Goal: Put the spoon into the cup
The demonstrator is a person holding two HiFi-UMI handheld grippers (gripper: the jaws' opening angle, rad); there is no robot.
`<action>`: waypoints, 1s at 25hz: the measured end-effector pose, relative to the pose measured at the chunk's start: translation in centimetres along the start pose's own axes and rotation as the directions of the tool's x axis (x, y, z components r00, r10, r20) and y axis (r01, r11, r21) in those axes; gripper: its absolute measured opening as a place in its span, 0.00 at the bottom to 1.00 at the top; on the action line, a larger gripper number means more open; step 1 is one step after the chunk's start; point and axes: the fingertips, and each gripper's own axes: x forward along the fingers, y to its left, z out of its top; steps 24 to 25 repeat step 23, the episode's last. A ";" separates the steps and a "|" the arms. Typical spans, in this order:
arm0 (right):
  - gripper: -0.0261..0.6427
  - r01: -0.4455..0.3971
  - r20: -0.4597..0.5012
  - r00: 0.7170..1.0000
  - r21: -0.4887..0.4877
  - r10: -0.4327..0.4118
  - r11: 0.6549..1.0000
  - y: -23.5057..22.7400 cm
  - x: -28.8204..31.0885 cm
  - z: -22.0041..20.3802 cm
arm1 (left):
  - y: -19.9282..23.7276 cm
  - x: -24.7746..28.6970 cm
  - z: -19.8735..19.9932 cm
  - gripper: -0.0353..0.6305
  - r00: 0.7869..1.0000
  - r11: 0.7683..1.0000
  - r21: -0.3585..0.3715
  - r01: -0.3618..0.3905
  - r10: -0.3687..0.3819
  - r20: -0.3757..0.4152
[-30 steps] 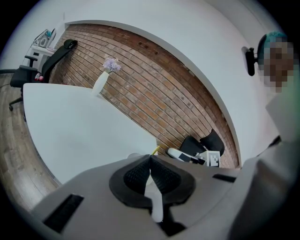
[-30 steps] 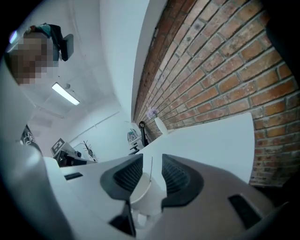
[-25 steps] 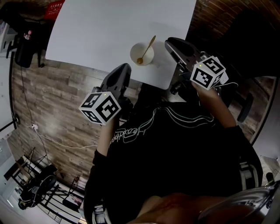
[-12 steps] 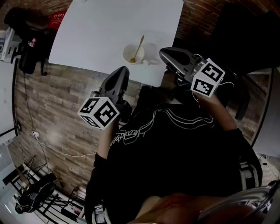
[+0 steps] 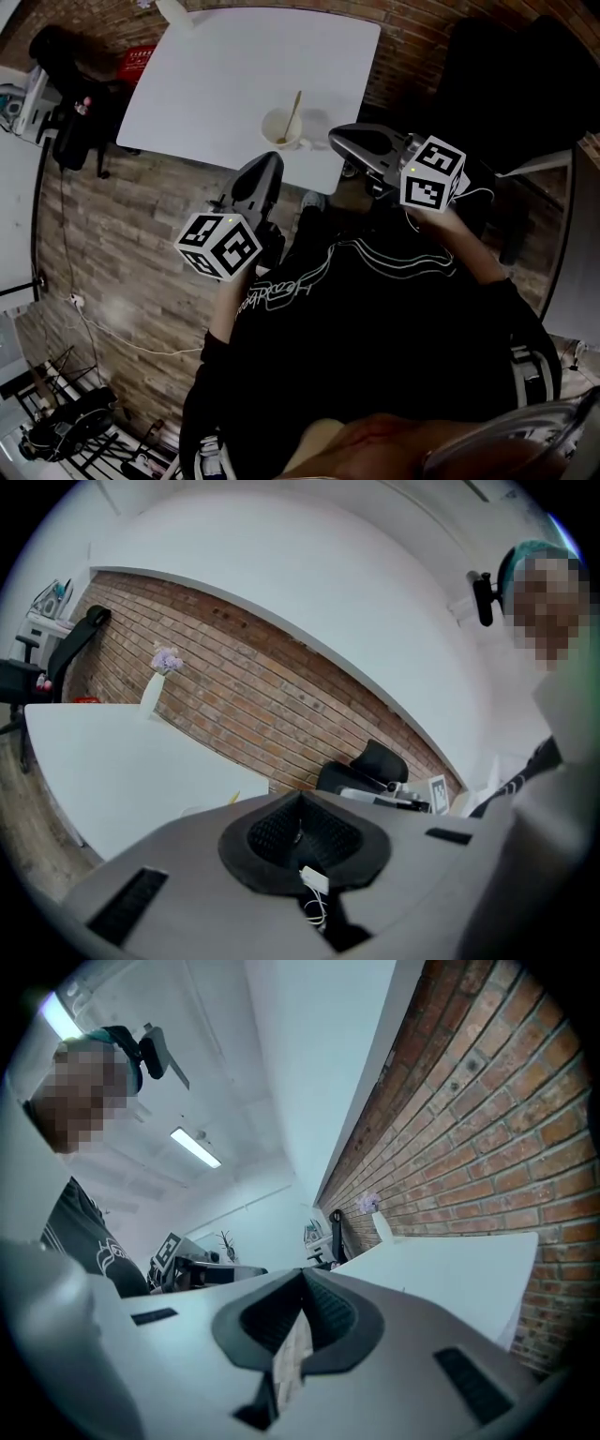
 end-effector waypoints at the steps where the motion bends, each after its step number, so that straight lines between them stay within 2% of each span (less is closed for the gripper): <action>1: 0.03 0.000 -0.005 1.000 -0.008 0.000 1.000 0.2 -0.2 0.1 | -0.4 0.1 0.1 0.06 1.000 1.000 0.008 0.003 -0.003 0.001; 11: 0.03 -0.018 0.000 1.000 -0.026 0.018 1.000 2.0 -1.6 1.7 | -3.2 -0.6 0.8 0.06 1.000 0.999 0.035 0.011 -0.012 0.013; 25: 0.03 -0.021 0.009 1.000 -0.016 0.021 1.000 2.0 -2.2 1.5 | -3.6 -0.7 0.7 0.06 1.000 0.998 0.064 -0.005 0.004 0.017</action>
